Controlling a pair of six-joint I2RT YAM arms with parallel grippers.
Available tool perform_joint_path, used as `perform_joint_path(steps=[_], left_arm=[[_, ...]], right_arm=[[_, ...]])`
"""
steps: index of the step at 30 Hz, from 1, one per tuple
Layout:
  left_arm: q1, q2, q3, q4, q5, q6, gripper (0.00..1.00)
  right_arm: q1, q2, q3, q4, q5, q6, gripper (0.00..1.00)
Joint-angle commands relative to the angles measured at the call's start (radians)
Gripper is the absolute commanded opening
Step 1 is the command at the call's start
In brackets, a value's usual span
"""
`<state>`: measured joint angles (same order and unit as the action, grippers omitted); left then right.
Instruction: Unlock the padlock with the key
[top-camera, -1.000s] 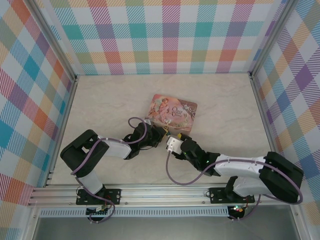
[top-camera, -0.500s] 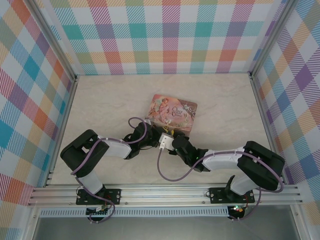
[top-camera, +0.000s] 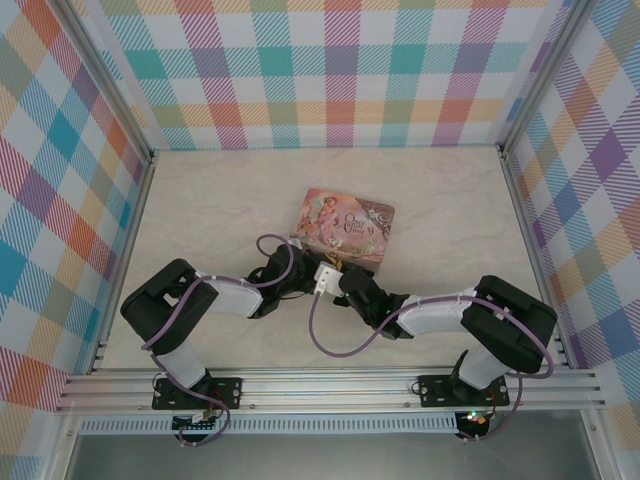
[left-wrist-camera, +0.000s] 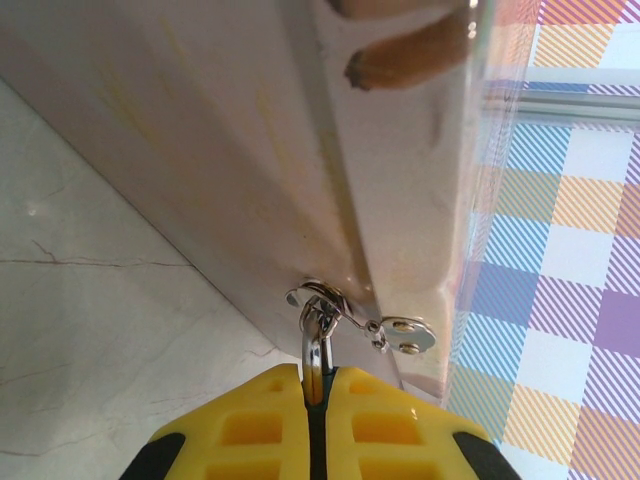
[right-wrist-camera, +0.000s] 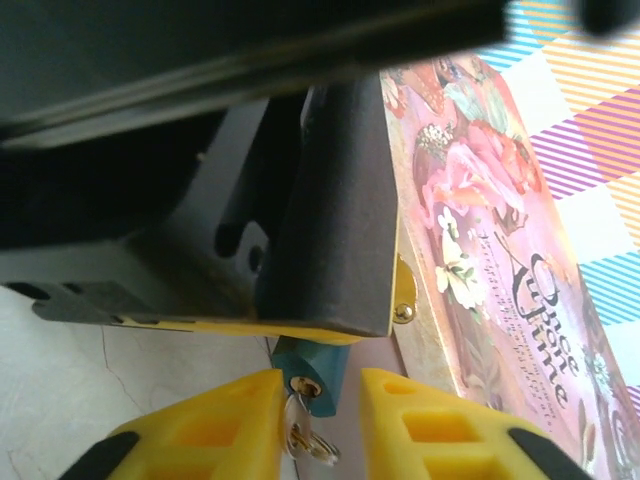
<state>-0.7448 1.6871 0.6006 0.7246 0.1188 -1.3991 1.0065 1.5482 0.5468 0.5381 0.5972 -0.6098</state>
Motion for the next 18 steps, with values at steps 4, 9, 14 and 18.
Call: perform_joint_path(steps=[4, 9, 14, 18], left_arm=[[-0.006, -0.014, 0.026, 0.039, 0.012, -0.011, 0.0], [-0.006, -0.014, 0.025, 0.039, 0.015, -0.011, 0.0], [-0.006, -0.012, 0.025, 0.039, 0.015, -0.01, 0.0], [-0.007, -0.011, 0.024, 0.037, 0.013, -0.008, 0.0]], right_arm=[[-0.022, 0.02, 0.046, 0.003, 0.002, 0.06, 0.11], [-0.026, 0.008, 0.066, -0.053, -0.022, 0.135, 0.0], [-0.041, -0.031, 0.073, -0.14, -0.109, 0.309, 0.0], [-0.07, -0.074, 0.058, -0.169, -0.221, 0.492, 0.0]])
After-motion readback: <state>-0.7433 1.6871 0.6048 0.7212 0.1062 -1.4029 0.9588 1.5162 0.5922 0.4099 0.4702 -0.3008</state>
